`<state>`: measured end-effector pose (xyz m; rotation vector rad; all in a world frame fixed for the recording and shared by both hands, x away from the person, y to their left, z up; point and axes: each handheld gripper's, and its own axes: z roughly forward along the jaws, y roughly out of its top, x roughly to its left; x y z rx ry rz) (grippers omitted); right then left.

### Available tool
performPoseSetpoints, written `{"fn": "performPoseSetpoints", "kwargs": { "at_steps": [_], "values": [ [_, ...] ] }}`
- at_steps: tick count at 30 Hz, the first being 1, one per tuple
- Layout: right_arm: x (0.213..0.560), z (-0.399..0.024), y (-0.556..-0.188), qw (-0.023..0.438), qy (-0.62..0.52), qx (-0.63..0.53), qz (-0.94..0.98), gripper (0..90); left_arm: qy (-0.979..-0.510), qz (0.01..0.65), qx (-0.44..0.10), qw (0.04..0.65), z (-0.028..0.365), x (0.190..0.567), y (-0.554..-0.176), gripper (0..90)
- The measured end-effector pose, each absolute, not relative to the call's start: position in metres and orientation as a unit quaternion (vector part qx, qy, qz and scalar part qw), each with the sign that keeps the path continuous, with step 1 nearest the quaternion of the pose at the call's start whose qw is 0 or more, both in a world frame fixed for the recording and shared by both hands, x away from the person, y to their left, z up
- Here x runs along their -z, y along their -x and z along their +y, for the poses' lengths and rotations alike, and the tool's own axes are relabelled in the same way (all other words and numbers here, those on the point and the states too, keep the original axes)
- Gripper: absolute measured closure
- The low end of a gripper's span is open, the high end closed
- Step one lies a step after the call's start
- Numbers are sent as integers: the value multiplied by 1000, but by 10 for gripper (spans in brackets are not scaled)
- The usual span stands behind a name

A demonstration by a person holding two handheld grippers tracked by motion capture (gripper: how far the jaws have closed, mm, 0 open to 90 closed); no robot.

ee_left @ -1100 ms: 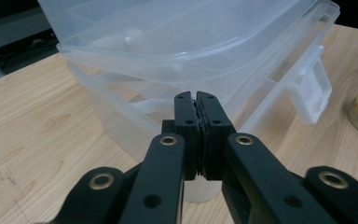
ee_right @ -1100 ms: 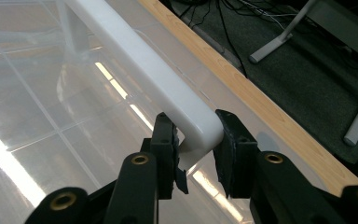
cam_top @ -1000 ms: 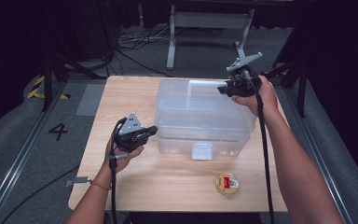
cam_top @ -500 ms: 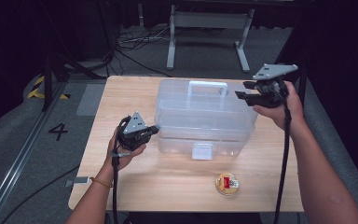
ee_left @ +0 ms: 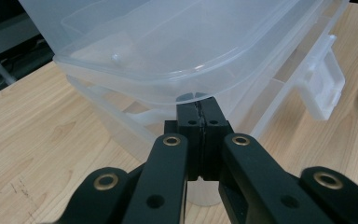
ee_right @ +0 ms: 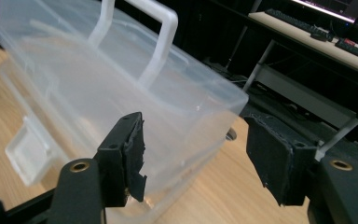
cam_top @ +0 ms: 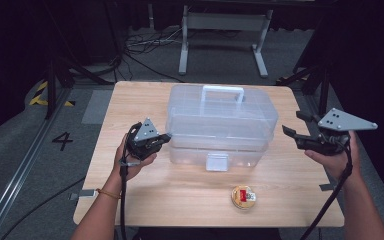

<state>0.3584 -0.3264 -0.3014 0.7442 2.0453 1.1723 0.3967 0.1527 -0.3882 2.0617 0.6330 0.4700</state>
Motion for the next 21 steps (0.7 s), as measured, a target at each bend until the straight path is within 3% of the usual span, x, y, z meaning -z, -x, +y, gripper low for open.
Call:
{"fn": "performPoseSetpoints", "kwargs": {
  "at_steps": [10,21],
  "values": [
    [360,-330,-355,306,-286,-421,805,370,-834,256,-188,452,152,385,-399,899],
    [374,-319,-378,311,-288,-419,803,404,-836,257,-190,446,151,382,-403,899]
  ]
}}
